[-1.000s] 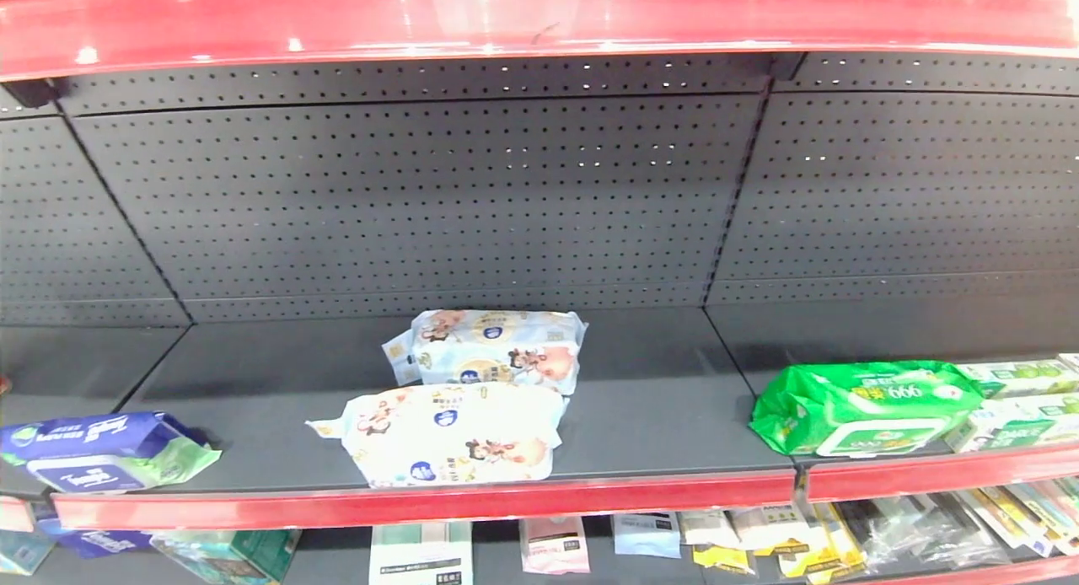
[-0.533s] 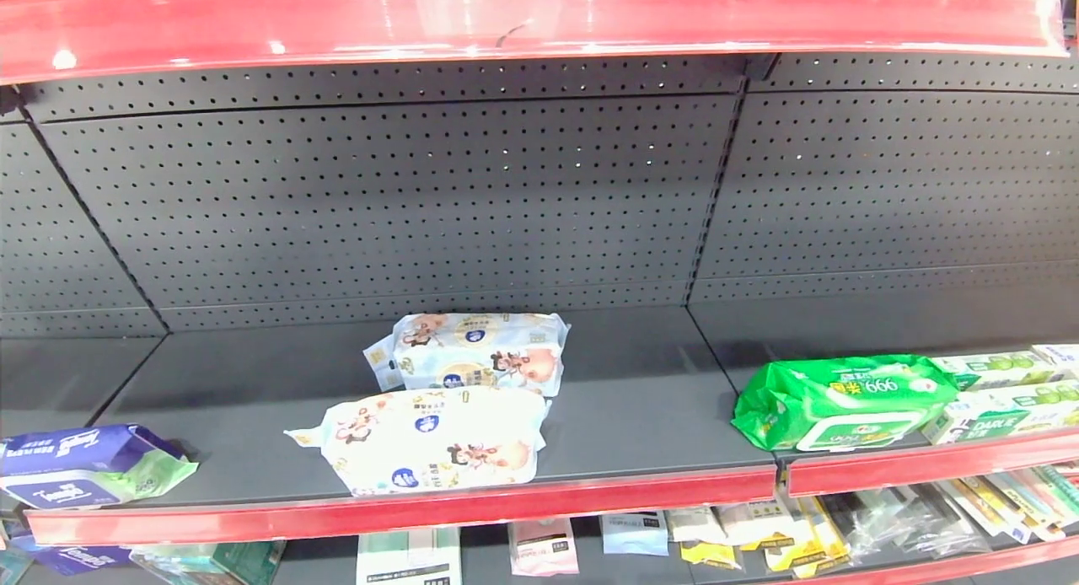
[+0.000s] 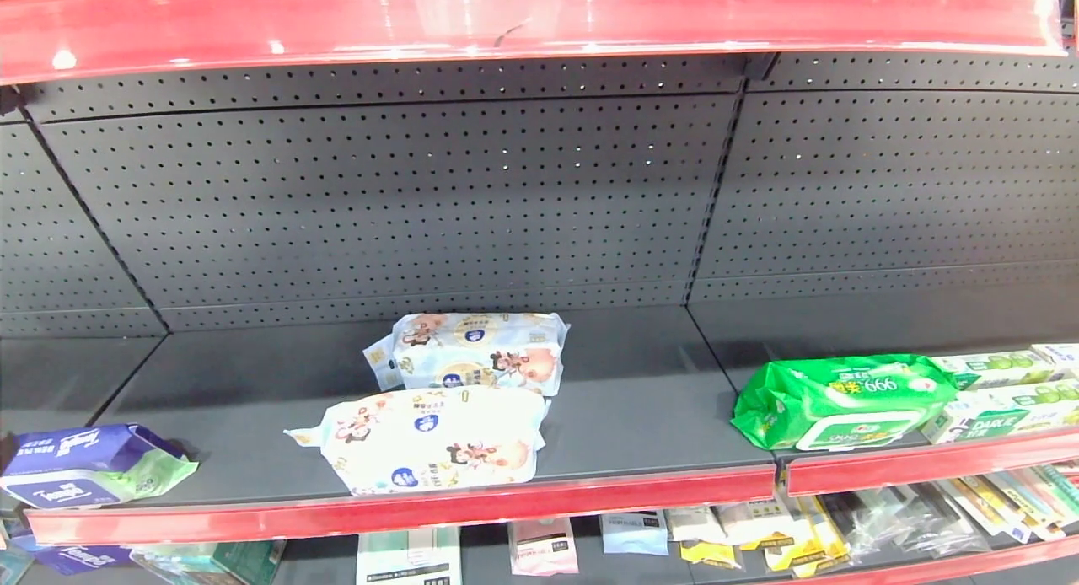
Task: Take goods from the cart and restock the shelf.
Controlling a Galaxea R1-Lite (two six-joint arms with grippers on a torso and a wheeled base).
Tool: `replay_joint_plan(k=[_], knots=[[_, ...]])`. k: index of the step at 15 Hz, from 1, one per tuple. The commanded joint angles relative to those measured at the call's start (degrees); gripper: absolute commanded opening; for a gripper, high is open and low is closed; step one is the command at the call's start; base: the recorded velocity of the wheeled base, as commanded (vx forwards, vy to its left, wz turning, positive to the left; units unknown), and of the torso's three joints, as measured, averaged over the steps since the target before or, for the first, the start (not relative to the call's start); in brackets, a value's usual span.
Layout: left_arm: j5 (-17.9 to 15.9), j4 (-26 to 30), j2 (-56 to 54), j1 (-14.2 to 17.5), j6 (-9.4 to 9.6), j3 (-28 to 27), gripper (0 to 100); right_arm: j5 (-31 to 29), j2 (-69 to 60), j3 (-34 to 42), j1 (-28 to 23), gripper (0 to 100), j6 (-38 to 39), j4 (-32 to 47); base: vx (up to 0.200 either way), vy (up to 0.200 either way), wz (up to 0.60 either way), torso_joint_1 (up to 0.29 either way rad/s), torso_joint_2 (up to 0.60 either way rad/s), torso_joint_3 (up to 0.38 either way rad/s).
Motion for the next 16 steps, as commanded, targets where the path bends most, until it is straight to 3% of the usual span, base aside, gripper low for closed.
replay_joint_plan(k=[1,5,6,7,8,9,10,16], knots=[[3.77,0.11,30.88,-0.04,0.51,-9.64,100,0.0,0.07,0.0,0.01,100,0.06,0.0,0.0,0.0,0.0,0.0,0.0,0.0],[2.1,0.28,41.33,-2.41,0.69,-9.03,100,0.0,0.07,0.0,0.01,100,-0.03,0.0,0.0,0.0,0.0,0.0,0.0,0.0],[2.1,0.2,43.97,-3.11,2.18,-9.29,100,0.0,0.07,0.0,0.01,100,-0.03,0.0,0.0,0.0,0.0,0.0,0.0,0.0],[2.1,0.2,44.24,-3.2,2.53,-9.29,100,0.0,0.07,0.0,0.01,100,0.06,0.0,0.0,0.0,0.0,0.0,0.0,0.0],[0.96,0.2,46.26,-3.9,6.31,-9.47,100,0.0,0.07,0.0,0.01,100,-0.03,0.0,0.0,0.0,0.0,0.0,0.0,0.0],[-1.24,0.28,47.22,-3.99,8.77,-8.68,100,0.0,0.07,0.0,0.01,100,-0.03,0.0,0.0,0.0,0.0,0.0,0.0,0.0],[-2.29,0.28,48.28,-3.99,9.65,-8.24,100,0.0,0.07,0.0,0.01,100,-0.03,0.0,0.0,0.0,0.0,0.0,0.0,0.0],[-3.53,-0.07,57.07,-10.05,9.74,-10.87,100,0.0,0.07,0.0,0.01,100,-0.03,0.0,0.0,0.0,0.0,0.0,0.0,0.0]])
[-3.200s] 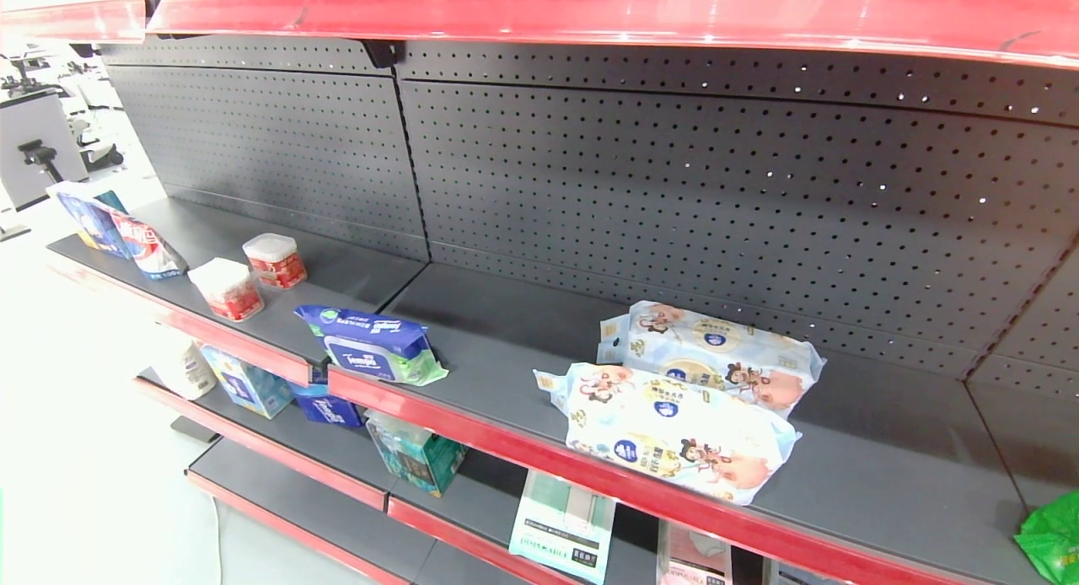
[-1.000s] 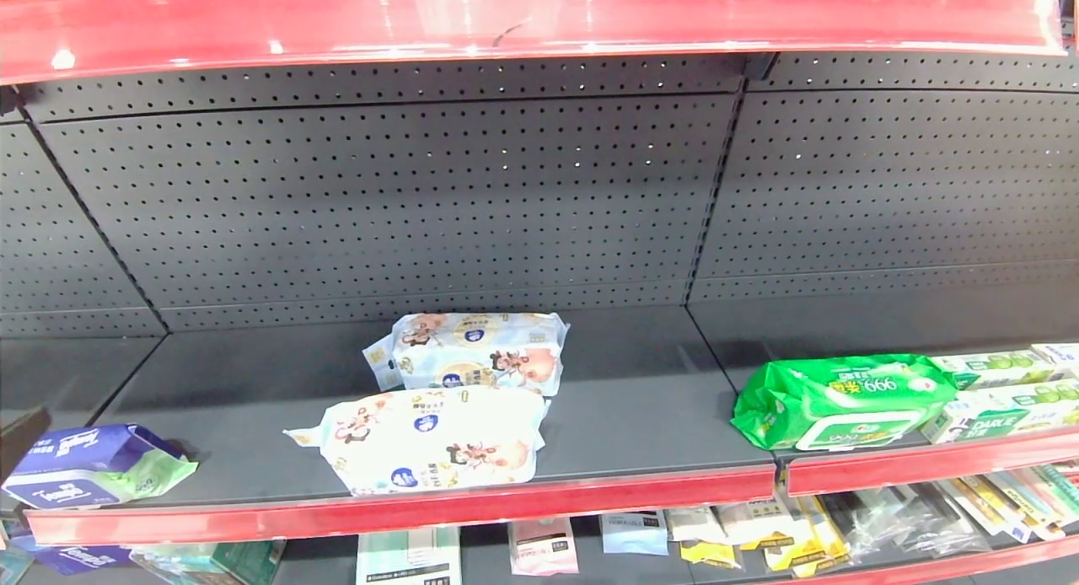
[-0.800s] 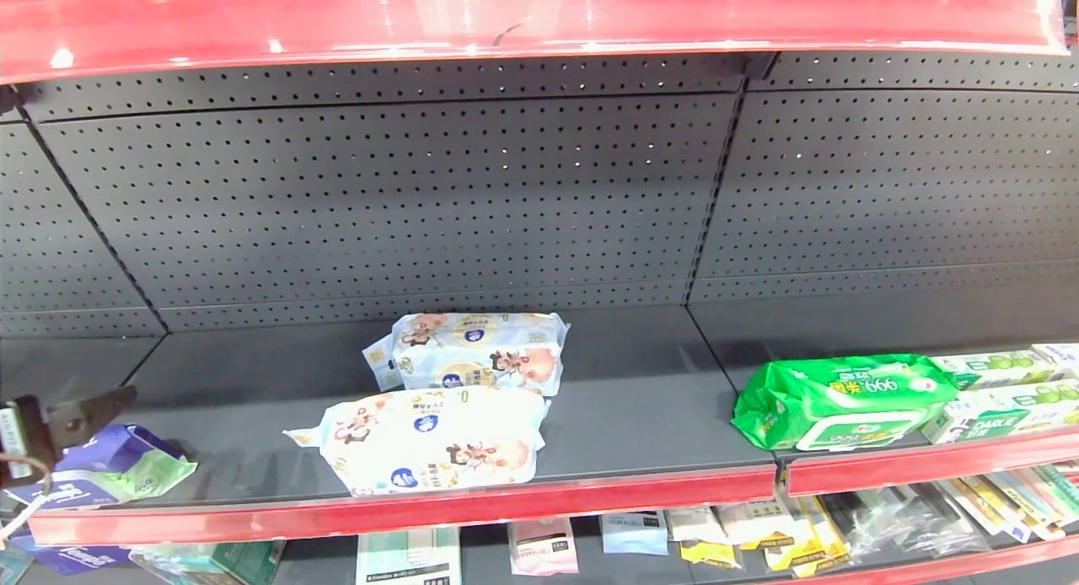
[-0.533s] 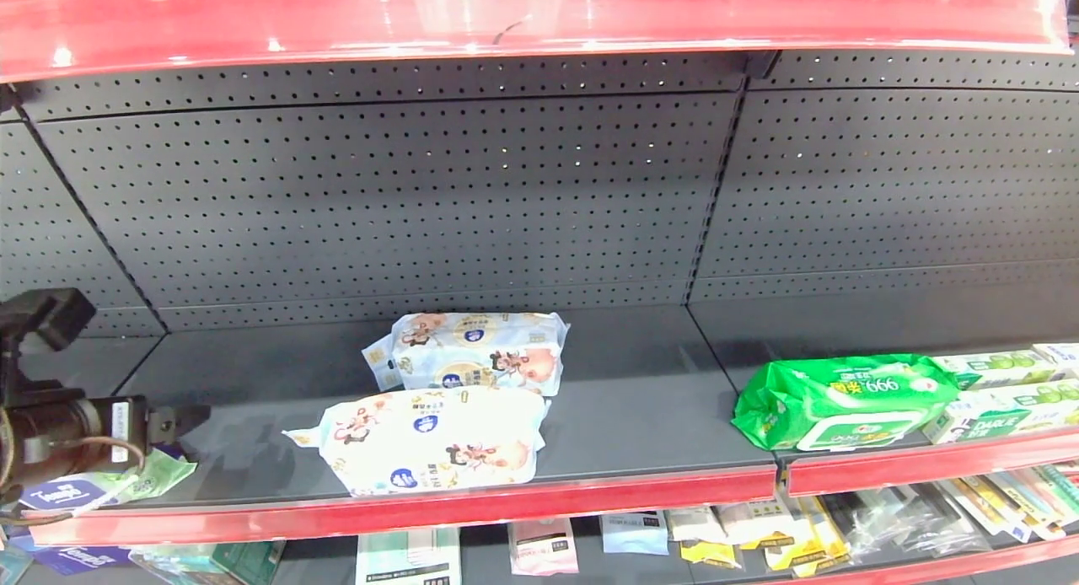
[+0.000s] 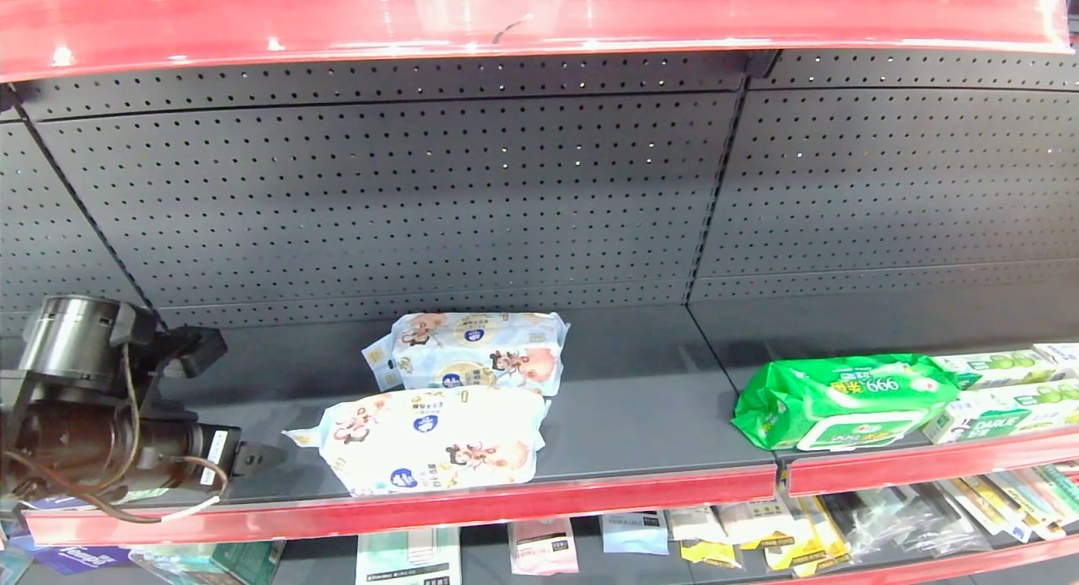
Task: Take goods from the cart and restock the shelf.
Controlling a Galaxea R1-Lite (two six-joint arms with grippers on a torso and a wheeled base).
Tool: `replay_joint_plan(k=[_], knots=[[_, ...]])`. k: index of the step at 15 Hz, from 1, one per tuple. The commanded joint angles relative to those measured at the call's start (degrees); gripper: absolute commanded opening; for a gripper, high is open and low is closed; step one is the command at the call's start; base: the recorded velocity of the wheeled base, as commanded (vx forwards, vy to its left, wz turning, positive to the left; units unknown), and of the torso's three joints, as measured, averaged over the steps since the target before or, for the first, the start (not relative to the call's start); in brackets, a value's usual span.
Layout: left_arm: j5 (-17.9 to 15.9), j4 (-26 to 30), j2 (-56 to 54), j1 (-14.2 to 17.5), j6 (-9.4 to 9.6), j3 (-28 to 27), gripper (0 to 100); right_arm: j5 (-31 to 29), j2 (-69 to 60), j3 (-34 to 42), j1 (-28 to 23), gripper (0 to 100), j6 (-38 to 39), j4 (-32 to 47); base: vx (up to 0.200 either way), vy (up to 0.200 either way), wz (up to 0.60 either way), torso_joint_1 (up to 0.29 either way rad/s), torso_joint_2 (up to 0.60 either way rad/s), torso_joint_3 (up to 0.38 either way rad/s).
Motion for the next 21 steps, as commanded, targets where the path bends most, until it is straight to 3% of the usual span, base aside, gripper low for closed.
replay_joint_plan(k=[1,8,21], knots=[[-0.01,-0.22,4.76,-2.77,0.01,-1.78,100,0.0,0.07,0.0,0.01,100,-0.03,0.0,0.0,0.0,0.0,0.0,0.0,0.0],[-0.01,-2.51,8.36,-6.81,-0.34,-4.51,100,0.0,0.07,0.0,0.01,100,-0.03,0.0,0.0,0.0,0.0,0.0,0.0,0.0],[0.25,-2.51,9.07,-9.8,-0.25,-5.74,100,0.0,0.07,0.0,0.01,100,-0.03,0.0,0.0,0.0,0.0,0.0,0.0,0.0]])
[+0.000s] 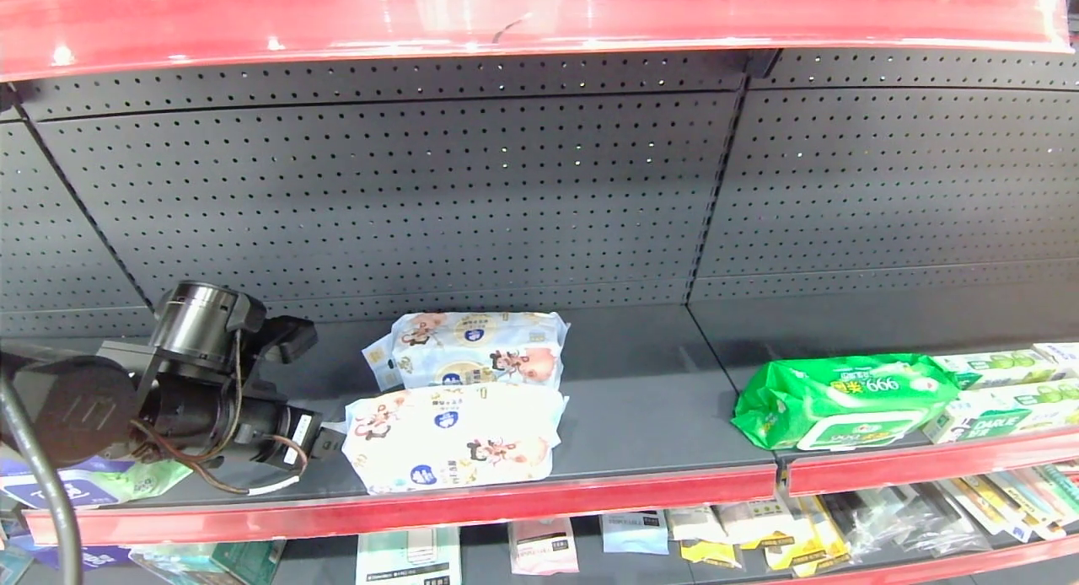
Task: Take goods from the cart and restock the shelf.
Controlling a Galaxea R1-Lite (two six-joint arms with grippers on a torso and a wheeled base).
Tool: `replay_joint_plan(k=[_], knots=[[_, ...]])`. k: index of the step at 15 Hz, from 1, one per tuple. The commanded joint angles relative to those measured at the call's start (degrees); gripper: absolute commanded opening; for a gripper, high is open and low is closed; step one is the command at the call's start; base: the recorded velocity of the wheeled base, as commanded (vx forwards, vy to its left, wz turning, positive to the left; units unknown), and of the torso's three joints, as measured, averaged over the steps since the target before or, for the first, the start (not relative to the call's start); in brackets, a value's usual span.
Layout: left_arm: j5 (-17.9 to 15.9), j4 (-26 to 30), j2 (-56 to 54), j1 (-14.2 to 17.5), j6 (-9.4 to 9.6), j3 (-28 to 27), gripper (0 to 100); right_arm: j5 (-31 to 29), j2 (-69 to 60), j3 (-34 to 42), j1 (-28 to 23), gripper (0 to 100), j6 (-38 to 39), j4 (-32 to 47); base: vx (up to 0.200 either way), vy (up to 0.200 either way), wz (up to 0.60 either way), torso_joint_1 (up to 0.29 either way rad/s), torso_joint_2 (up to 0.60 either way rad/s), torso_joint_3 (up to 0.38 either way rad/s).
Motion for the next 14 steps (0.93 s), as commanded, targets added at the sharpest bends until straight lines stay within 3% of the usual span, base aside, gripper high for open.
replay_joint_plan(k=[1,14], knots=[[0.03,-0.03,-0.07,-0.48,-0.07,-0.02,100,-0.02,0.07,0.0,0.06,100,0.08,0.0,0.0,0.0,0.0,0.0,0.0,0.0],[0.12,-0.03,-0.07,-2.5,0.02,-0.37,100,-0.02,0.07,0.0,0.06,100,0.0,0.0,0.0,0.0,0.0,0.0,0.0,0.0]])
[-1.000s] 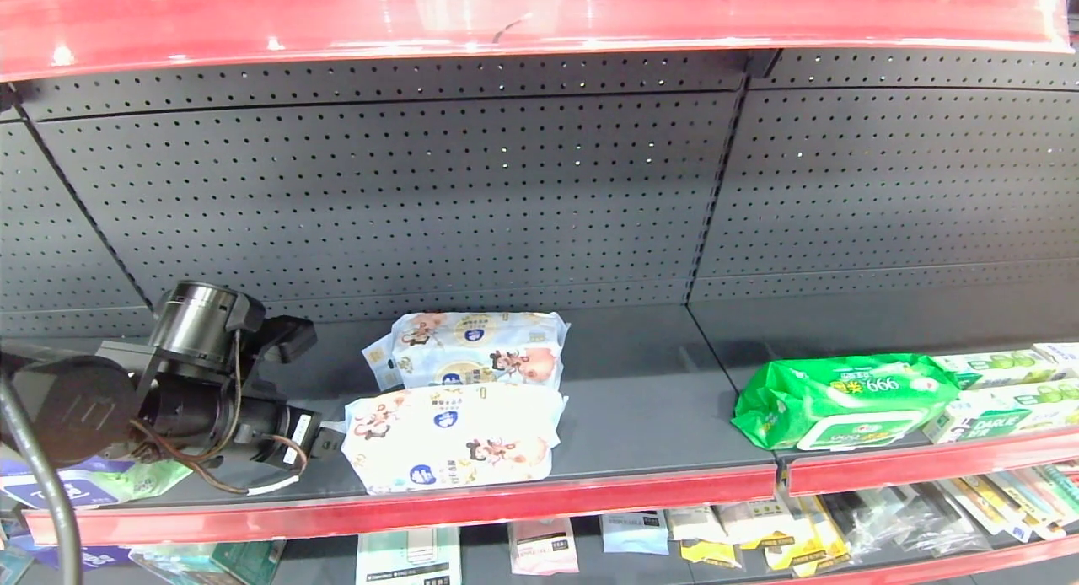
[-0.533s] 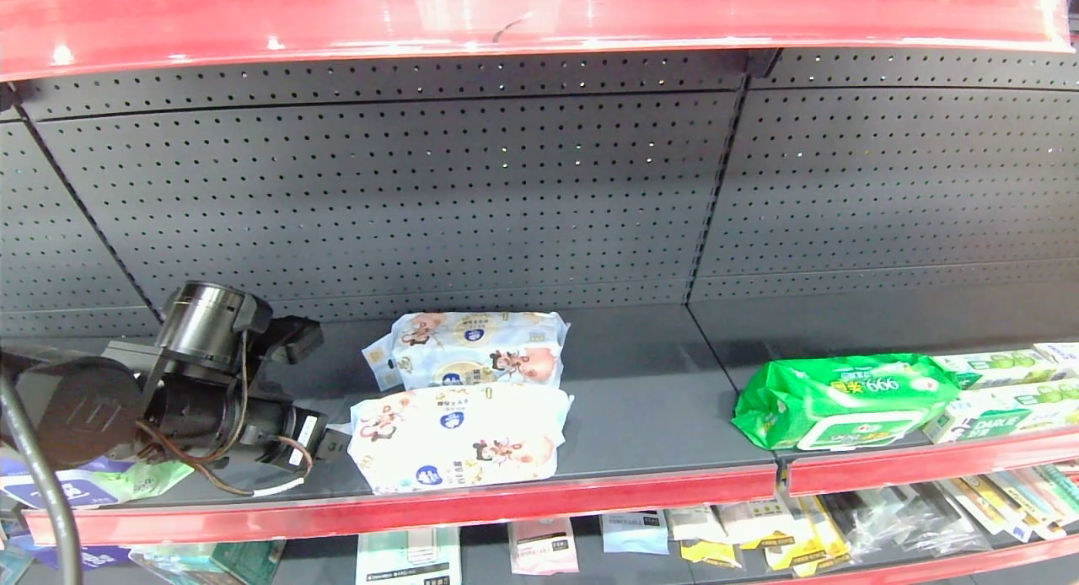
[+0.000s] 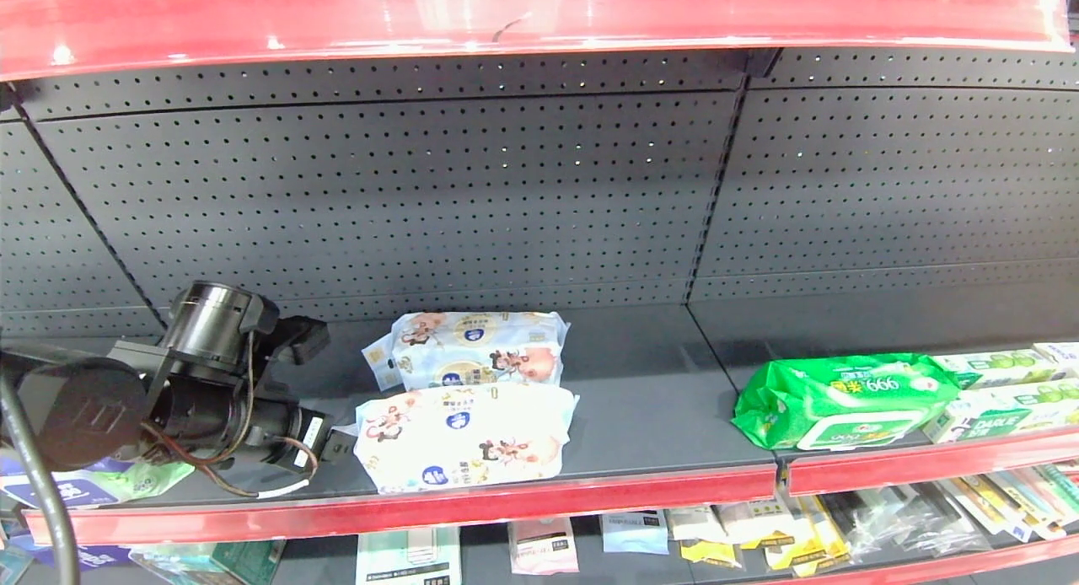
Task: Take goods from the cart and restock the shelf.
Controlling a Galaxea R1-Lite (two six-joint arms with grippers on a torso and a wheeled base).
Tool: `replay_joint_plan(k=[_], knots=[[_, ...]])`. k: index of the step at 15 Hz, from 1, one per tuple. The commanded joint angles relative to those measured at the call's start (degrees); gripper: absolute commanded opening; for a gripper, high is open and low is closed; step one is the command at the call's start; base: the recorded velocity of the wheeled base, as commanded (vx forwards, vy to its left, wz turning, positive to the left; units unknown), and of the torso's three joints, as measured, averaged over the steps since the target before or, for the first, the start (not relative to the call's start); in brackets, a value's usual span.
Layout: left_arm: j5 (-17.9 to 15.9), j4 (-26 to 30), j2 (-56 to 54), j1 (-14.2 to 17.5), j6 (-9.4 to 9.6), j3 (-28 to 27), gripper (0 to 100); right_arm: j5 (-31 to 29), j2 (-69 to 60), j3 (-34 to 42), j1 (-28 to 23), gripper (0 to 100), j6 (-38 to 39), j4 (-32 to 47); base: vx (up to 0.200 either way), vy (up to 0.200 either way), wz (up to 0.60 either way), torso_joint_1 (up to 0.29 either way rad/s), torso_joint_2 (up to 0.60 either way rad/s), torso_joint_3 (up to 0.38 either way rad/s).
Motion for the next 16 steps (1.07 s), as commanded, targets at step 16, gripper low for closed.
replay_joint_plan(k=[16], knots=[[0.1,-0.02,0.25,-1.28,0.04,-0.55,100,0.0,0.07,0.0,-0.01,100,0.0,0.0,0.0,0.0,0.0,0.0,0.0,0.0]])
